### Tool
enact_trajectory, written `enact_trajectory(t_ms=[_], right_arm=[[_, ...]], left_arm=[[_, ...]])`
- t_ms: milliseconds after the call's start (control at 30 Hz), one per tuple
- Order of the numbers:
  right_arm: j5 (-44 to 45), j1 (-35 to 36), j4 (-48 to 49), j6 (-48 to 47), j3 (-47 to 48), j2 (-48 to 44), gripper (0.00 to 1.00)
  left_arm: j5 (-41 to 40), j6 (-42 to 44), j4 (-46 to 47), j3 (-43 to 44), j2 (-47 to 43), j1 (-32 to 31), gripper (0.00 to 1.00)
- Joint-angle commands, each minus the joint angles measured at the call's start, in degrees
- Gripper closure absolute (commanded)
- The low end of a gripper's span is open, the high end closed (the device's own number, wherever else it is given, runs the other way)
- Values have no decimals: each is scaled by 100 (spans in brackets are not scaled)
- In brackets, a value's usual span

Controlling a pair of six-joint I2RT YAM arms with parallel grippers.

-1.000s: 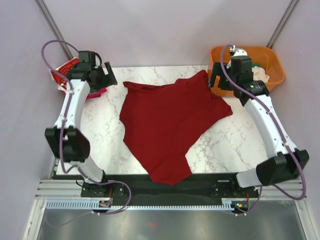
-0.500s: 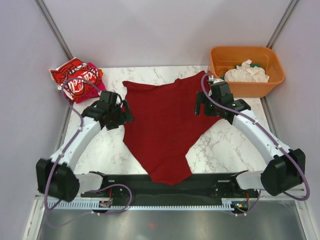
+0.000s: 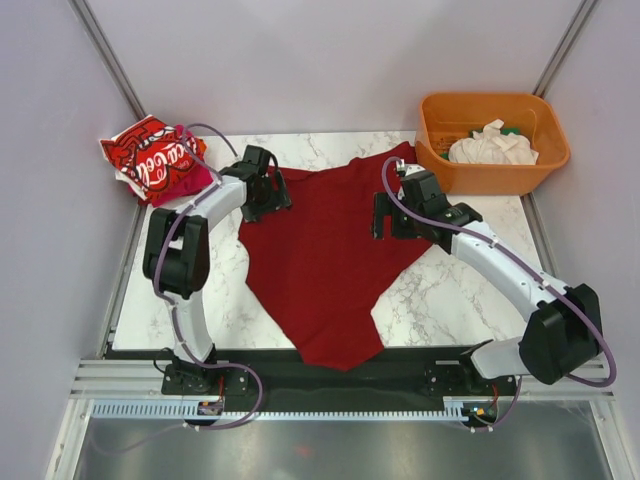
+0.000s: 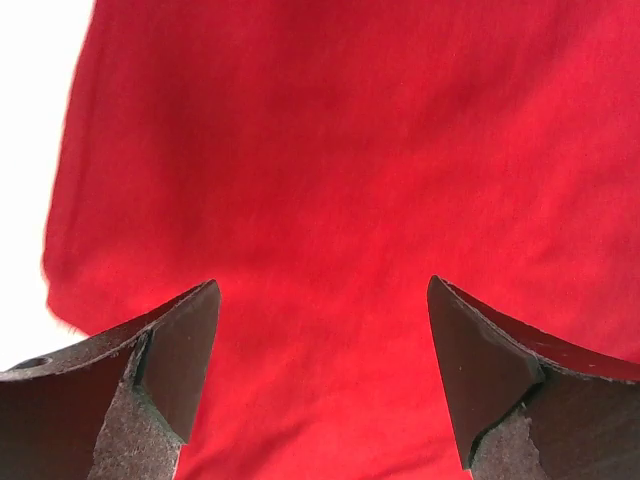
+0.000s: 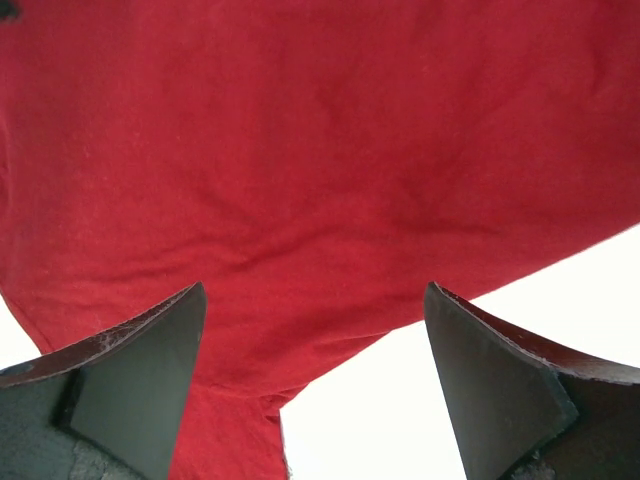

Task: Fold and stack the t-shirts
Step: Flatten the tshirt out

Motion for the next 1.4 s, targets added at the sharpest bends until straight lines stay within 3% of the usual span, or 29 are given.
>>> enact_trajectory(t_ms=[0,233,267,533,700,867,967,1033,1100,1367], right_arm=[[-103,83,279,-35,17,128,2],[-86,92,271,-115,-9,-65,2],[-95,83,279,-123,-9,-82,2],[-156,92,455,-27,-334,-205,2],[-481,101,894,87,-879,-92,2],[-631,154,1202,149,-1037,49,2],[-657,162,1220,114,-1011,128,2],[-701,171,1211,61,-1020,120,2],[-736,171,1176,53,-1064,67,2],[-789,180,1000,-70,-1196,-197,2]], left_arm=[[-151,-135,282,443,478,45,9],[-152,-135,273,-567,155,712,9],[-430,-570,291,-794,84,800,10],[-741,-329,238,-1710,-794,1836,10],[-495,-179,124,-1720,-1295,1812,12],[-477,40,106,-1088,-1595,1426,13],[-477,40,106,-403,-1227,1311,13],[-232,-55,115,149,-779,1293,22],[-248,-91,106,694,-254,1285,25],[-125,-162,98,1804,1110,1285,34]])
